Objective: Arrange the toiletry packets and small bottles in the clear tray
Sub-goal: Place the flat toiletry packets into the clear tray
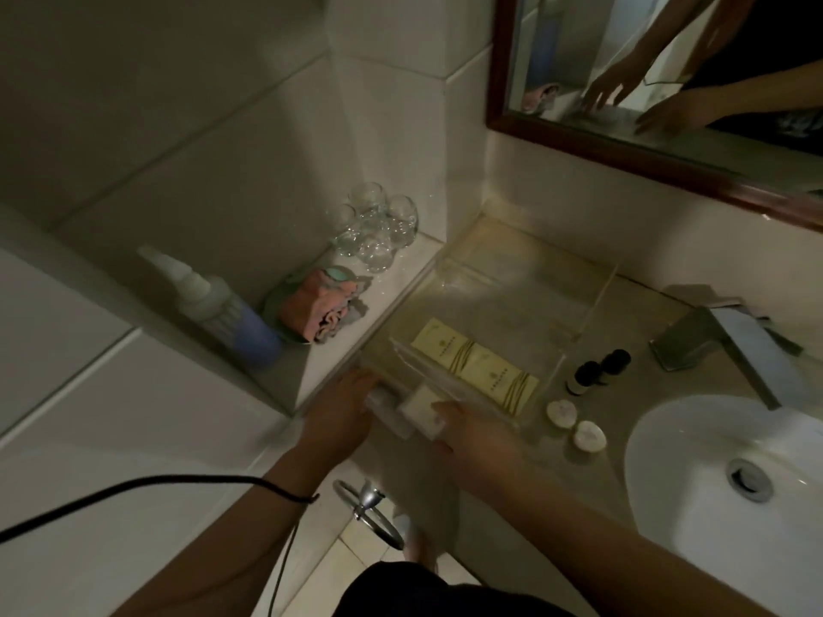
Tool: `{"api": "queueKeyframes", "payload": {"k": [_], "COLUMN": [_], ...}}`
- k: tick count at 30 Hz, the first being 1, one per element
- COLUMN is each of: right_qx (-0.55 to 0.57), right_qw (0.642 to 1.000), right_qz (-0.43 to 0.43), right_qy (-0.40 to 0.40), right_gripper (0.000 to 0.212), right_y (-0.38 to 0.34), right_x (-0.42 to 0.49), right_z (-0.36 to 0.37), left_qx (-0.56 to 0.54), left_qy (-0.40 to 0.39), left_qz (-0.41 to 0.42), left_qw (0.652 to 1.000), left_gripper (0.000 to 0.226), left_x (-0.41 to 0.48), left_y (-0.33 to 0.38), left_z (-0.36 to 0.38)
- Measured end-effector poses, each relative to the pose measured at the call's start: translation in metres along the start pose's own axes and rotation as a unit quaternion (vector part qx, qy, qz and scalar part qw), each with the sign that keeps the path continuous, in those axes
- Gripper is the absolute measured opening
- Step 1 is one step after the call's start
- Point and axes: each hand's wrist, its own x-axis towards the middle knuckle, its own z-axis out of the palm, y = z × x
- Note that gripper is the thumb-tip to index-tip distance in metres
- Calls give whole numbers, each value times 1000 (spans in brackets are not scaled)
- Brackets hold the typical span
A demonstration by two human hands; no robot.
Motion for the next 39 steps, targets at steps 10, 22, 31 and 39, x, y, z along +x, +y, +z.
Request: {"api": "queueKeyframes", "payload": {"k": [10, 22, 31, 39], "right_qx": [-103, 45, 179, 319], "right_qw": [994, 994, 969, 931], "right_qz": [29, 73, 111, 148], "right_qy": [18, 75, 128, 98], "right_gripper": [34, 13, 16, 21], "right_y": [-10, 1, 23, 32], "right_x": [7, -12, -8, -4], "right_z": [9, -25, -51, -76], "left_qx": [163, 57, -233, -591], "left_qy": [-80, -96, -161, -69], "left_qz": [97, 46, -115, -267], "left_qw": [979, 993, 952, 758], "left_gripper": [40, 8, 19, 16], "left_x": [27, 19, 18, 52], "left_y": [-1, 9, 32, 93], "left_z": [-2, -13, -28, -53]}}
